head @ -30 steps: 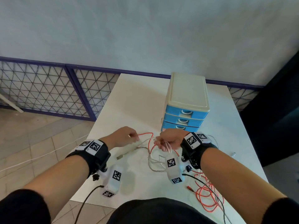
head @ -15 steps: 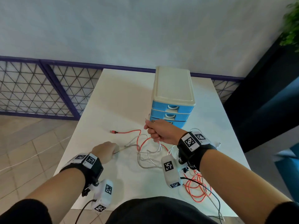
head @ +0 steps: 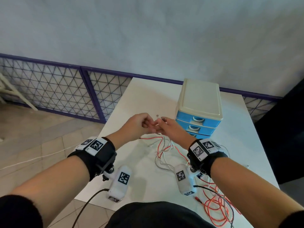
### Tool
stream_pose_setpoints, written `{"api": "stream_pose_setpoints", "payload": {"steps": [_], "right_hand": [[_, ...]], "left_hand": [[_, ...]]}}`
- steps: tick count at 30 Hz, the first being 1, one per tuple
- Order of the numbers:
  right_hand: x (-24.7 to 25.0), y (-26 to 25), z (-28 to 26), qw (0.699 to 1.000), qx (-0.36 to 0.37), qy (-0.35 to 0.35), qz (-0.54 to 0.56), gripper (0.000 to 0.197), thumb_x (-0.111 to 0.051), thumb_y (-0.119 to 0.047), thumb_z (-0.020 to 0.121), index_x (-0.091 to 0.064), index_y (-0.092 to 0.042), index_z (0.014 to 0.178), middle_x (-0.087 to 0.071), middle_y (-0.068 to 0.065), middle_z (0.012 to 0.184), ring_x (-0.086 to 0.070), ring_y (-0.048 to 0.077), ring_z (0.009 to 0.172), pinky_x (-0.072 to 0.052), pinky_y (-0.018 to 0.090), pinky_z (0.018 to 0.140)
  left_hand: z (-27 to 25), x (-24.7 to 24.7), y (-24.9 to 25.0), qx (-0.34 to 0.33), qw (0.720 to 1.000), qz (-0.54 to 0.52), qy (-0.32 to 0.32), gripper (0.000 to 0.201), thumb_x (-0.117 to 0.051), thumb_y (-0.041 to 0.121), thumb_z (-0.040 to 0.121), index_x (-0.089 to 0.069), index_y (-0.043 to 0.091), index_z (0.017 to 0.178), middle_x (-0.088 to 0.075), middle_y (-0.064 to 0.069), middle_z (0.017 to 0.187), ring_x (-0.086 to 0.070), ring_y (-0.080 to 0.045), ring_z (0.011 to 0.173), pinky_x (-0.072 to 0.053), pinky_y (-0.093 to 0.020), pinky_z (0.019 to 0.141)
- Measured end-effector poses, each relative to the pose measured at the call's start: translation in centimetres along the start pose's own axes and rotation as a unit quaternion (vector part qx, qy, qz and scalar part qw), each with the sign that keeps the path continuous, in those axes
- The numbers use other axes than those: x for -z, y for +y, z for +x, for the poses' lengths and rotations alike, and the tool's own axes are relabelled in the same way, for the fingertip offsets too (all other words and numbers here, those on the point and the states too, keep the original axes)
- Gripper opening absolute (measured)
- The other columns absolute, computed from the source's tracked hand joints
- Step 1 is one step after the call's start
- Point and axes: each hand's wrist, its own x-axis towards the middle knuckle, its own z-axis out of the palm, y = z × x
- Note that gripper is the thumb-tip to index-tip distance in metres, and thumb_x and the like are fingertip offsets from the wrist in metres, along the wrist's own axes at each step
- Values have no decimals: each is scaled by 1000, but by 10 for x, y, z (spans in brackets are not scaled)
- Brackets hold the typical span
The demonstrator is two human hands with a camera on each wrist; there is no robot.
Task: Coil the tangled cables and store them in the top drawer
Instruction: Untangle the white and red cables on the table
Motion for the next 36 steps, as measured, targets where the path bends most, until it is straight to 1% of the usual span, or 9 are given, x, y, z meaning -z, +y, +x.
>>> {"api": "stream_pose_setpoints", "payload": {"steps": [7, 10, 12, 16, 20, 24, 29, 33, 36], "right_hand": [[9, 0, 1, 994, 6, 41, -100, 41, -36, -32, 103, -61, 0, 103, -49, -3, 61, -49, 9, 50, -40, 23, 58], [12, 4, -4, 998, -8, 47, -35, 40, -33, -33, 104, -61, -5, 97, -40, -3, 64, -45, 12, 51, -42, 28, 57], [14, 4, -9, 999, -19, 44, 10, 38, -32, -34, 104, -59, -10, 93, -37, -2, 66, -42, 12, 49, -40, 28, 54], [20, 6, -22, 996, -50, 38, 67, 30, -37, -32, 103, -56, -9, 100, -34, -1, 70, -36, 10, 50, -36, 24, 50], [31, 7, -34, 994, -61, 27, 82, 20, -38, -20, 103, -54, -8, 100, -37, 0, 69, -38, 9, 49, -36, 23, 50], [47, 0, -47, 990, -62, 73, 102, 28, -35, -26, 104, -52, -9, 90, -45, 1, 57, -46, 14, 42, -39, 26, 48], [61, -3, -52, 993, -43, 113, 11, 41, -38, -44, 101, -51, -10, 82, -44, 0, 52, -40, 14, 41, -37, 26, 45], [52, -1, -33, 993, -17, 111, -30, 33, -37, -33, 103, -52, -9, 85, -67, 5, 82, -64, 11, 70, -52, 26, 67], [38, -1, -17, 994, 4, 88, -68, 22, -39, -30, 102, -52, -17, 90, -71, 12, 99, -69, 18, 90, -54, 34, 87]], "left_hand": [[6, -10, 4, 89, 962, -244, 82, 16, -48, 20, 98, -51, 5, 94, -62, -11, 92, -68, -23, 73, -59, -28, 66], [15, -17, -18, 92, 992, -73, 48, 16, -42, 10, 97, -56, 9, 91, -58, -4, 83, -58, -15, 61, -50, -17, 53], [20, -25, -38, 40, 992, 120, -5, 20, -44, 5, 93, -63, 10, 95, -58, -1, 85, -54, -13, 67, -44, -16, 60], [25, -45, -74, 24, 936, 323, -137, 29, -51, 15, 90, -60, 17, 118, -53, -13, 102, -58, -29, 92, -45, -33, 83], [29, -63, -98, 24, 872, 438, -217, 4, -46, 19, 89, -50, 19, 89, -46, -7, 97, -58, -33, 97, -50, -48, 82], [27, -56, -103, 43, 883, 420, -204, 14, -39, 5, 89, -45, 18, 87, -62, -7, 102, -62, -30, 94, -51, -45, 81], [26, -35, -78, 6, 936, 306, -173, 20, -43, 17, 98, -56, 5, 106, -64, -15, 99, -60, -23, 75, -44, -29, 68], [26, -25, -33, -50, 956, 256, -134, 21, -52, 27, 94, -68, 21, 106, -53, -6, 92, -55, -19, 88, -42, -29, 83], [23, -23, -5, -76, 972, 205, -80, 25, -69, 24, 83, -63, 18, 106, -52, -2, 87, -50, -13, 74, -38, -23, 72]]}}
